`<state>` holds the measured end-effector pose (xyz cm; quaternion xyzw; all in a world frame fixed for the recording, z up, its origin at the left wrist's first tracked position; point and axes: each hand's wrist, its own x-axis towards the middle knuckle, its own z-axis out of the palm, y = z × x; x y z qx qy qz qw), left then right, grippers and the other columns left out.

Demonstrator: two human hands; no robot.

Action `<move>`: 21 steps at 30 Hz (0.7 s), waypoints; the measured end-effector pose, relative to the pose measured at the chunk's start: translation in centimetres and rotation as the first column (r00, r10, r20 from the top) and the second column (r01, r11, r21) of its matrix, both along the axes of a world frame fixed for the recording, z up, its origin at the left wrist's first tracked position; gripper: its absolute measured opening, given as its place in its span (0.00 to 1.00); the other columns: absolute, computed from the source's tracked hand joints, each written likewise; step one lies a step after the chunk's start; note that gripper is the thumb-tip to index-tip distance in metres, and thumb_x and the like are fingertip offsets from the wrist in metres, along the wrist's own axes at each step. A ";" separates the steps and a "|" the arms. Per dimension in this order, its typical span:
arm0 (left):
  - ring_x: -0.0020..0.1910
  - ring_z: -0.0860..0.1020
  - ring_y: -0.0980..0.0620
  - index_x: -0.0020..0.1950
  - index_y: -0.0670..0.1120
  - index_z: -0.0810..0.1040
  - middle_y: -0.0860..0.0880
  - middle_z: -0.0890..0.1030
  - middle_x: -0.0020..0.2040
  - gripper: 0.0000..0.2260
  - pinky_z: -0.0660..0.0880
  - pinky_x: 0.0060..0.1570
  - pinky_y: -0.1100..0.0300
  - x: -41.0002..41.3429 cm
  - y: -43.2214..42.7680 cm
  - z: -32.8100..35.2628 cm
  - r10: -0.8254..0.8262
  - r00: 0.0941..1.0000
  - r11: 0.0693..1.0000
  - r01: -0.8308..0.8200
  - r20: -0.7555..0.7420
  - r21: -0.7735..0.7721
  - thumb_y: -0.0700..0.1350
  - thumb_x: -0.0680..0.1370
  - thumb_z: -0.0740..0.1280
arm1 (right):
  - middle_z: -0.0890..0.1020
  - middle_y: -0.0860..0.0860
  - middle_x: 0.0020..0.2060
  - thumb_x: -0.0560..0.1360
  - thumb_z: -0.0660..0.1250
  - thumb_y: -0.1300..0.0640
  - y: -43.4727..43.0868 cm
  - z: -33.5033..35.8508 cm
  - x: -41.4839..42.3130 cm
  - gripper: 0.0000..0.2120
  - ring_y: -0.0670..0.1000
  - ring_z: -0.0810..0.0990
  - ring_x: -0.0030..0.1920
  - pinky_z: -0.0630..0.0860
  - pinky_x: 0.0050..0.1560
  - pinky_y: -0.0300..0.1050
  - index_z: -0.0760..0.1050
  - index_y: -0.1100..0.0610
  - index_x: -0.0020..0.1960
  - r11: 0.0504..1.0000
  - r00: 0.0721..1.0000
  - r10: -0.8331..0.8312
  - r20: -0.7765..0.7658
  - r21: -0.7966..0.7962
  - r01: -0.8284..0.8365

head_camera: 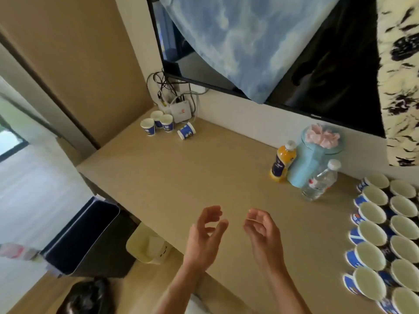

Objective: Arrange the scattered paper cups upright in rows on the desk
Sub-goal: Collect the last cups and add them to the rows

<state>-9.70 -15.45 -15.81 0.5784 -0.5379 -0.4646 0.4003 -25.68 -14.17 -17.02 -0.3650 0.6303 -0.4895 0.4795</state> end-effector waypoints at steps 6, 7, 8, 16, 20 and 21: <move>0.52 0.80 0.63 0.59 0.53 0.80 0.54 0.84 0.53 0.12 0.76 0.44 0.72 7.3 -15.4 -1.2 0.035 0.999 0.998 -0.036 0.024 0.042 0.52 0.77 0.71 | 0.83 0.46 0.55 0.77 0.73 0.61 -9.7 -1.0 5.9 0.13 0.45 0.83 0.56 0.76 0.48 0.32 0.77 0.51 0.59 0.995 0.998 -0.063 -0.019 0.072 0.065; 0.53 0.80 0.62 0.60 0.51 0.80 0.54 0.84 0.53 0.11 0.75 0.44 0.73 8.4 -18.2 -1.4 0.036 0.999 0.998 -0.038 0.034 0.056 0.49 0.78 0.72 | 0.83 0.46 0.55 0.77 0.72 0.62 -11.3 -0.9 7.0 0.13 0.45 0.83 0.56 0.76 0.48 0.32 0.77 0.50 0.59 0.993 0.996 -0.082 -0.019 0.078 0.083; 0.54 0.80 0.60 0.60 0.50 0.80 0.53 0.83 0.53 0.10 0.74 0.44 0.73 9.5 -21.5 -1.8 0.024 0.998 0.998 -0.028 0.059 0.062 0.47 0.79 0.72 | 0.83 0.46 0.55 0.77 0.72 0.63 -13.2 -1.0 8.1 0.13 0.45 0.83 0.55 0.76 0.48 0.32 0.77 0.49 0.58 0.991 0.994 -0.103 -0.024 0.078 0.105; 0.61 0.76 0.39 0.63 0.39 0.76 0.39 0.79 0.61 0.18 0.71 0.60 0.51 12.4 -43.1 -8.0 -0.096 0.893 0.994 0.064 0.439 0.088 0.45 0.77 0.73 | 0.83 0.47 0.54 0.78 0.70 0.65 -20.8 -1.2 12.4 0.14 0.37 0.82 0.51 0.76 0.47 0.29 0.77 0.52 0.61 0.965 0.979 -0.191 -0.073 0.171 0.201; 0.64 0.72 0.38 0.69 0.38 0.71 0.38 0.75 0.64 0.25 0.68 0.64 0.49 12.3 -49.6 -11.3 -0.155 0.787 0.988 0.125 0.597 0.091 0.45 0.76 0.73 | 0.84 0.47 0.54 0.78 0.71 0.63 -22.1 -1.5 12.8 0.14 0.36 0.82 0.50 0.75 0.45 0.28 0.77 0.52 0.61 0.949 0.975 -0.204 -0.093 0.226 0.220; 0.65 0.72 0.38 0.69 0.39 0.70 0.38 0.74 0.64 0.26 0.68 0.65 0.48 12.3 -51.1 -12.2 -0.169 0.762 0.986 0.136 0.625 0.100 0.45 0.75 0.73 | 0.84 0.46 0.54 0.78 0.71 0.62 -22.6 -1.9 12.8 0.14 0.36 0.82 0.51 0.75 0.45 0.28 0.77 0.52 0.61 0.944 0.973 -0.208 -0.100 0.238 0.227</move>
